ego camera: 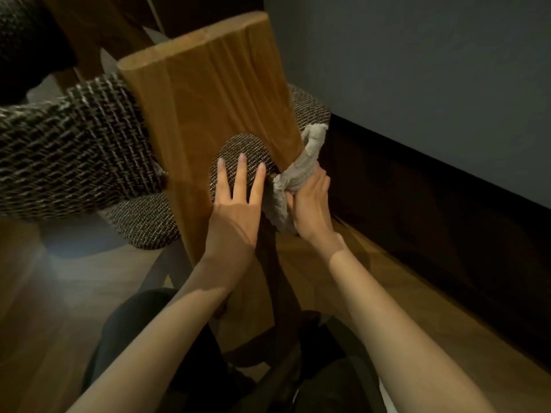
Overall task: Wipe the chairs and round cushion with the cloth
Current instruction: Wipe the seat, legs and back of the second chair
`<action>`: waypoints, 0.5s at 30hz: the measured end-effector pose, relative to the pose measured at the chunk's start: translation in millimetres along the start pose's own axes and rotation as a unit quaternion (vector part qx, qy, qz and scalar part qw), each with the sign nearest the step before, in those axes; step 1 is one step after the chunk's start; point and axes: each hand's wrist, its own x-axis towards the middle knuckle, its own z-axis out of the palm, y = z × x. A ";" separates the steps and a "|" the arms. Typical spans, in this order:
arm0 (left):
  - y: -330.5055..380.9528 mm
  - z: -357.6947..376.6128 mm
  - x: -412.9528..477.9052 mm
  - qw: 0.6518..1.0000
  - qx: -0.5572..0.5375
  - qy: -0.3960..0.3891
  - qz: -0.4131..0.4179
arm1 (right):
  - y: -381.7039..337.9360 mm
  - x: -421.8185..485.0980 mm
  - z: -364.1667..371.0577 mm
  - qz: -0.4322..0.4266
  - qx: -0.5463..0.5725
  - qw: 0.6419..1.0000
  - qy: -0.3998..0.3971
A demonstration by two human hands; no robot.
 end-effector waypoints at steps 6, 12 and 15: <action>3.8 -3.3 30.4 0.986 -0.136 0.093 -0.029 | 1.4 3.2 4.1 -0.042 0.004 0.999 0.031; 9.0 10.6 29.1 0.978 -0.122 0.161 -0.051 | 44.7 6.0 27.1 -0.040 0.066 0.996 0.034; 9.2 13.7 28.1 0.977 -0.113 0.177 -0.048 | 66.8 2.5 37.8 0.001 0.062 0.998 -0.001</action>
